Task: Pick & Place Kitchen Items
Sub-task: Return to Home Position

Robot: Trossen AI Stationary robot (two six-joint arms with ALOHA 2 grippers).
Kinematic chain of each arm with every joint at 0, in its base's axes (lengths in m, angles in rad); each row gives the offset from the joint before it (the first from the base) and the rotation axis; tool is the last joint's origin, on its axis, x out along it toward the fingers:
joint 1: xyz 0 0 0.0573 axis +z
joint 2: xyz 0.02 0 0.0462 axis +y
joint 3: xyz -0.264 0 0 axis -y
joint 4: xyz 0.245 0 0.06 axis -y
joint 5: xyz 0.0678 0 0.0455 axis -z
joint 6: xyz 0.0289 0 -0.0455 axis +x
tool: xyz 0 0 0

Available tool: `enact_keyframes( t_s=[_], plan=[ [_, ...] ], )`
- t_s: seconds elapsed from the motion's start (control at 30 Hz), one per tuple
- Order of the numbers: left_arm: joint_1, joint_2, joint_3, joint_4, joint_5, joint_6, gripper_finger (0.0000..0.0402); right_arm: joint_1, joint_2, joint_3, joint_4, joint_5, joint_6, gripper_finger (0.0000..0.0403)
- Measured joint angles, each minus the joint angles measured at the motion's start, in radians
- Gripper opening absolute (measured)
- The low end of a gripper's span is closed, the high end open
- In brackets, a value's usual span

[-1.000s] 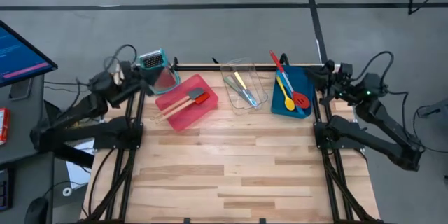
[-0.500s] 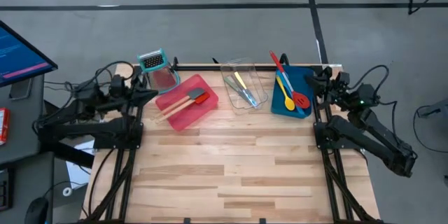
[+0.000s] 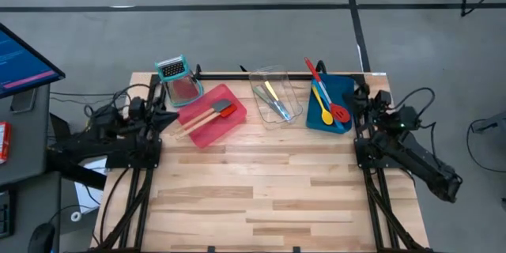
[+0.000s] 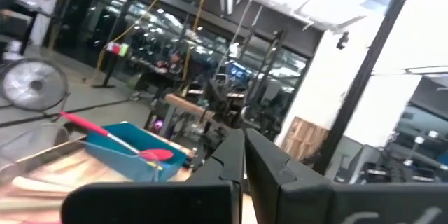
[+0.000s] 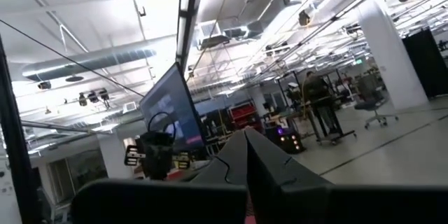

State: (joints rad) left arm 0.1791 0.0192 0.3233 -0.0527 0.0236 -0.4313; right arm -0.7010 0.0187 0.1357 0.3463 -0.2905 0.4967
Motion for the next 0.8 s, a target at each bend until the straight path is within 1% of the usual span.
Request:
enact_keyframes(
  t_s=[0.13,0.33,0.43,0.57,0.67,0.8],
  plan=[
    [0.000,-0.018,-0.068,0.024,0.005,0.000,0.0001,0.001,-0.015,-0.048,0.015,-0.008,0.020,0.0000],
    [0.000,-0.005,-0.181,0.164,0.004,-0.018,0.0001,0.001,-0.015,-0.124,0.077,-0.037,0.028,0.0000],
    [0.000,-0.006,-0.240,0.248,0.008,-0.029,0.0001,0.002,-0.013,-0.128,0.076,-0.053,0.028,0.0000],
    [0.000,-0.006,-0.308,0.302,0.009,-0.058,0.0001,0.017,-0.014,-0.128,0.068,-0.085,0.003,0.0000],
    [0.000,-0.001,-0.317,0.296,0.011,-0.060,0.0001,0.027,-0.014,-0.128,0.030,-0.102,-0.025,0.0000],
    [0.000,0.003,-0.317,0.299,0.021,-0.040,0.0001,0.027,-0.013,-0.129,-0.042,-0.102,-0.008,0.0000]
  ],
)
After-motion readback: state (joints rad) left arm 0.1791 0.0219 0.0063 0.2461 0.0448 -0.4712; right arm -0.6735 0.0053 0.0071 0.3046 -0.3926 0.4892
